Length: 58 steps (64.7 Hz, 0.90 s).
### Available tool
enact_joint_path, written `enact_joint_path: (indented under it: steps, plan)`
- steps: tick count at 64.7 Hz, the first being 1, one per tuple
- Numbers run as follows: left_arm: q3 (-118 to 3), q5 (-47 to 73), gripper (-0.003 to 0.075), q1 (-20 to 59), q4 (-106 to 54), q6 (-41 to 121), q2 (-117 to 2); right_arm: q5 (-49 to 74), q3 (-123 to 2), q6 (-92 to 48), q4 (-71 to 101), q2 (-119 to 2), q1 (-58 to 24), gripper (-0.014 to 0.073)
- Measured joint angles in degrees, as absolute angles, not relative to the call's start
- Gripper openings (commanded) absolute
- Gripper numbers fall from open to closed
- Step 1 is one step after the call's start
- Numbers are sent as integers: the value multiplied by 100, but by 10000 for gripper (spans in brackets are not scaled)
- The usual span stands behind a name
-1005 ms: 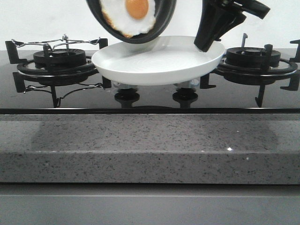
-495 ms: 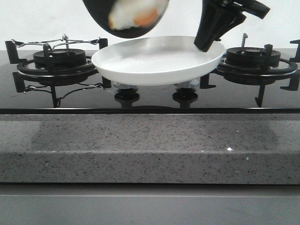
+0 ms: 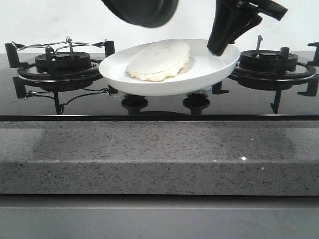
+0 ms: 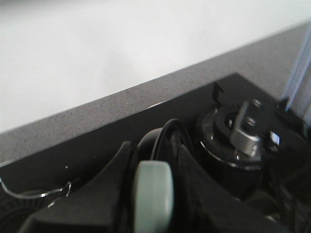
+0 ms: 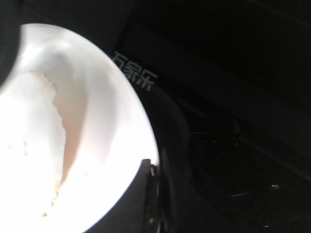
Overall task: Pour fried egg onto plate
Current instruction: 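Return the empty pan to its burner with the left gripper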
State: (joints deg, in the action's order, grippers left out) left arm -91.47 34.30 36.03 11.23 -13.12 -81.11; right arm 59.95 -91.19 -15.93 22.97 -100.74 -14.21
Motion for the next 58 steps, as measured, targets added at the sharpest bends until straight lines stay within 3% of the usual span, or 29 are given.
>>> enact_joint_path:
  steps: [11, 26, 38, 58]
  plan:
    - [-9092, 3367, -19, 2428, -767, -747, -8074, 5995, -9119, -1593, 2297, -10074, -1421, -57]
    - [-8389, 3891, -19, 311, -5575, 1908, -8122, 5995, -9119, -1593, 2297, -10074, -1421, -57]
    - [-7917, 4478, -19, -1020, -7880, 2850, -8548, 5995, -9119, -1593, 2297, -10074, -1421, -57]
    - [-7800, 4675, -19, -1535, -9226, 3236, -9736, 5995, -9119, -1593, 2297, -10074, -1421, -57]
